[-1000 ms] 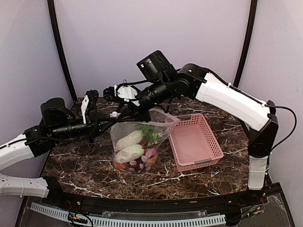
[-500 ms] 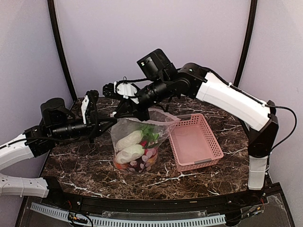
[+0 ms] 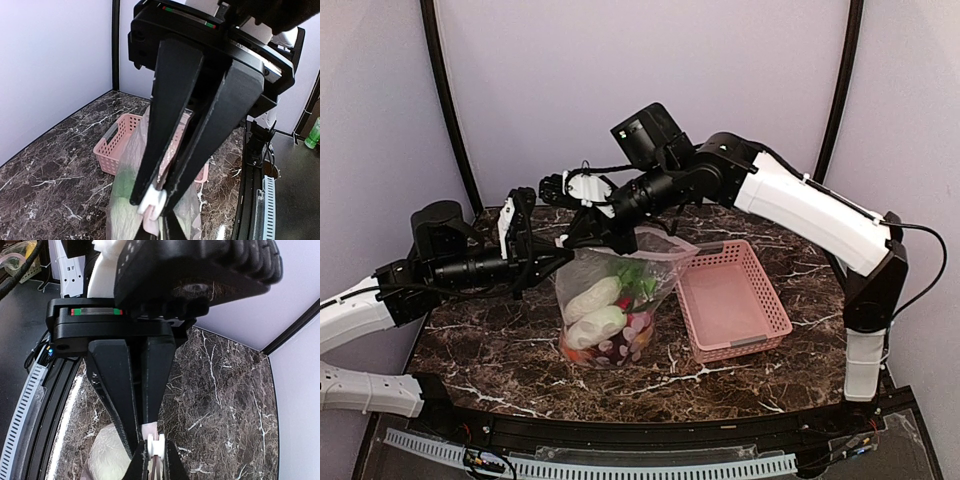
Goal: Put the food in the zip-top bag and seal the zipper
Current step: Hold the zipper from the zipper food storage bag.
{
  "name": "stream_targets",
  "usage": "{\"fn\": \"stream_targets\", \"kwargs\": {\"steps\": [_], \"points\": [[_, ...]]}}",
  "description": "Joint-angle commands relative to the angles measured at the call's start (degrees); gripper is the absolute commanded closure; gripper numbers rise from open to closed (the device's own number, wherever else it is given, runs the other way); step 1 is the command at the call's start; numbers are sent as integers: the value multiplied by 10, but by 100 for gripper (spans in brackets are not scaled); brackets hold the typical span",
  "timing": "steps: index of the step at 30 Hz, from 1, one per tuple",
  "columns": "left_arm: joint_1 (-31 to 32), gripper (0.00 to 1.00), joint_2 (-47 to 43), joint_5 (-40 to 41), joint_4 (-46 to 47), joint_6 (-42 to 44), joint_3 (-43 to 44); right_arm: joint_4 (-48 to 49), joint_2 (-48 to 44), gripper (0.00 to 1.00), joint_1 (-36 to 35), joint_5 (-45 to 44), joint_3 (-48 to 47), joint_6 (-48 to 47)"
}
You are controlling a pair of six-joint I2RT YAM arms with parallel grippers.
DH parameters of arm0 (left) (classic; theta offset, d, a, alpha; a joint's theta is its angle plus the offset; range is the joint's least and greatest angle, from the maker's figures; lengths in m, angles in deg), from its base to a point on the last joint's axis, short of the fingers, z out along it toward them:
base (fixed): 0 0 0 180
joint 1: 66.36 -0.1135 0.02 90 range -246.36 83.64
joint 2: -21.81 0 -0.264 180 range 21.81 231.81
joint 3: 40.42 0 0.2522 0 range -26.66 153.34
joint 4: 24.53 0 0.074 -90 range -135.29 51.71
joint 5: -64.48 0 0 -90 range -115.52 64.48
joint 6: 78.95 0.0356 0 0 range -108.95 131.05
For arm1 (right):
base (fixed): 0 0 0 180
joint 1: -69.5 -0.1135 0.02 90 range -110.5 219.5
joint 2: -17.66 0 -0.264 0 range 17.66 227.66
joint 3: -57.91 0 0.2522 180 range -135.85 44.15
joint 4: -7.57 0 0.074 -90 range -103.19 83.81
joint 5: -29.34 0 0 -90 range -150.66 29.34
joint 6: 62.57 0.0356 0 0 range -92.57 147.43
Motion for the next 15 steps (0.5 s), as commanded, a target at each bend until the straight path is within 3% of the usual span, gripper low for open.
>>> {"fn": "stream_targets", "kwargs": {"steps": [1, 15], "points": [[4, 99, 12, -13, 10, 10, 20, 14, -5, 100, -6, 11, -10, 5], [4, 99, -40, 60, -22, 33, 7, 13, -33, 100, 20, -3, 50, 4]]}}
